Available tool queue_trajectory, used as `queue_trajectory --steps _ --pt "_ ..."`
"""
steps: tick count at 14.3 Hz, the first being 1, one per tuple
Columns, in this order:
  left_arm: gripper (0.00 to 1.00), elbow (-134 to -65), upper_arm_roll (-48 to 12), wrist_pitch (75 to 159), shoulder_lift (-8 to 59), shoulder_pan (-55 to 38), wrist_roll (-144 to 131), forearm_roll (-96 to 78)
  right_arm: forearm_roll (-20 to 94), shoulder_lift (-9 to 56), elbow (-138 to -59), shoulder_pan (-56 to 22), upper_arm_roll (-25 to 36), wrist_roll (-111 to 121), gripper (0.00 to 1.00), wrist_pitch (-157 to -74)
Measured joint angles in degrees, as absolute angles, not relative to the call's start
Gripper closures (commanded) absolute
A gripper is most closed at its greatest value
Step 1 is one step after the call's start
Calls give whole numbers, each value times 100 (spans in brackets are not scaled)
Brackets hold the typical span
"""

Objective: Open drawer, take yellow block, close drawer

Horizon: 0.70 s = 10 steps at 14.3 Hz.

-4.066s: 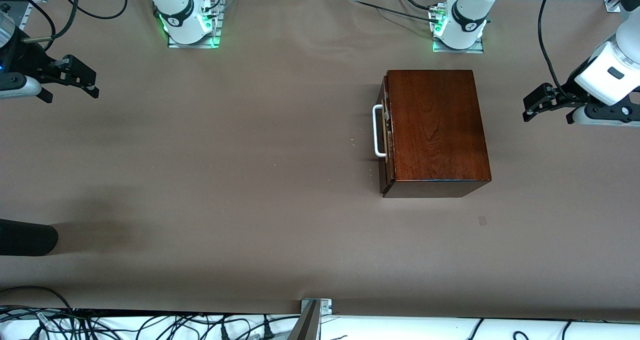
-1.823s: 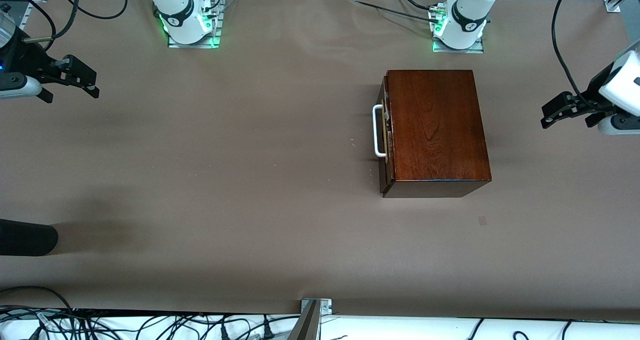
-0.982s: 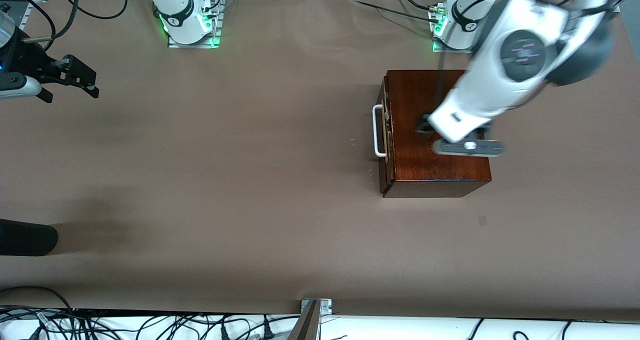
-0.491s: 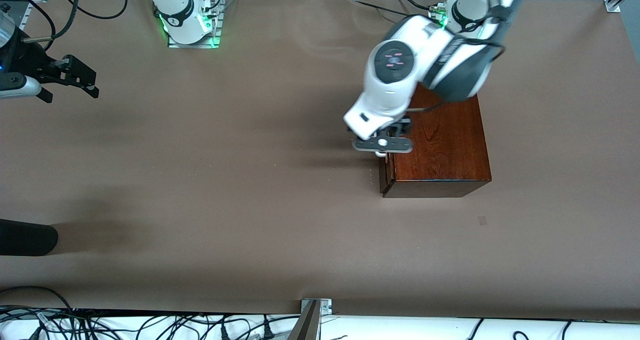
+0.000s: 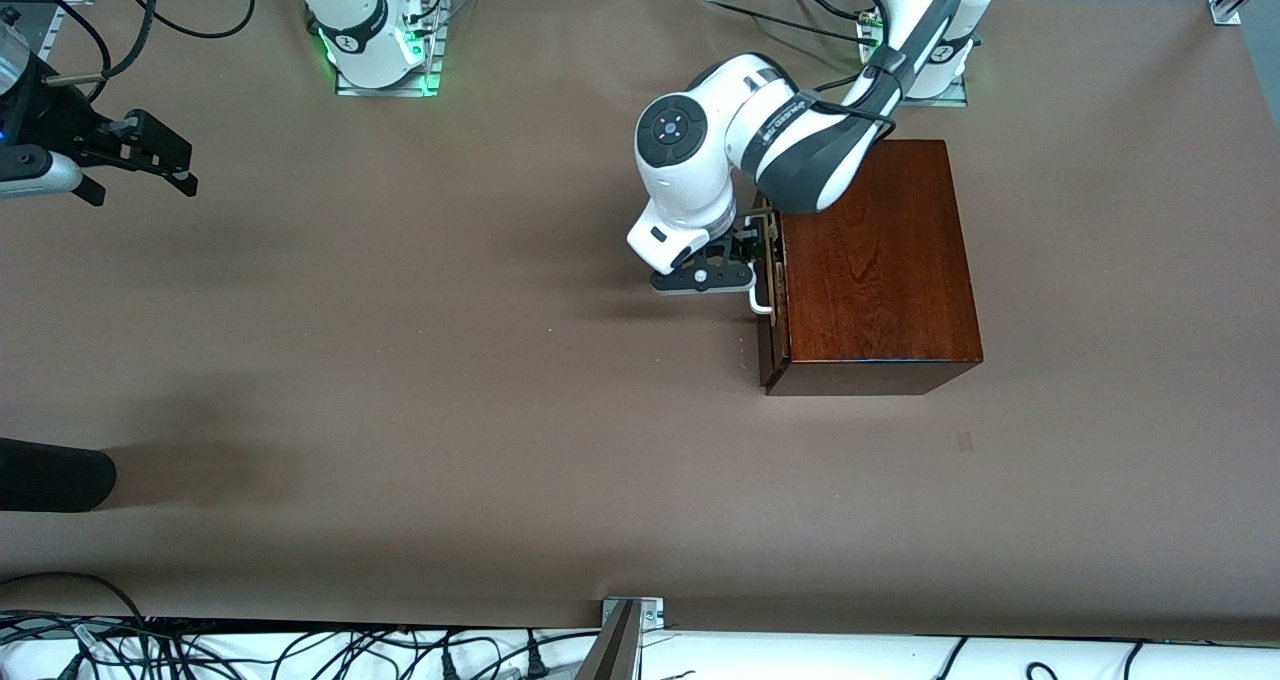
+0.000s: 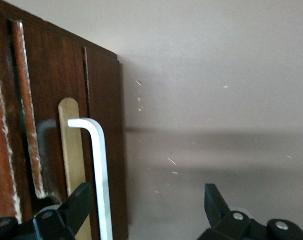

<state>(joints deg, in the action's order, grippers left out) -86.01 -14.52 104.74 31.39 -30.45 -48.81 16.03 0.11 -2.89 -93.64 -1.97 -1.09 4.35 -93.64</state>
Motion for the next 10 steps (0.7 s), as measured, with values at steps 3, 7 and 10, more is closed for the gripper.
queue_trajectory --steps 3,7,10 --pt "0 -8730 -1452 10483 3187 -3105 -4899 1836 11 -288 -9364 -197 -109 435 0 -9377" --pt "0 -9052 -1437 10706 3193 -3105 -4899 1959 11 -286 -9364 -197 -111 435 0 -9464" --pt "0 -9185 -1434 10754 3193 -3105 -4940 2041 11 -268 -9364 -197 -111 435 0 -9595"
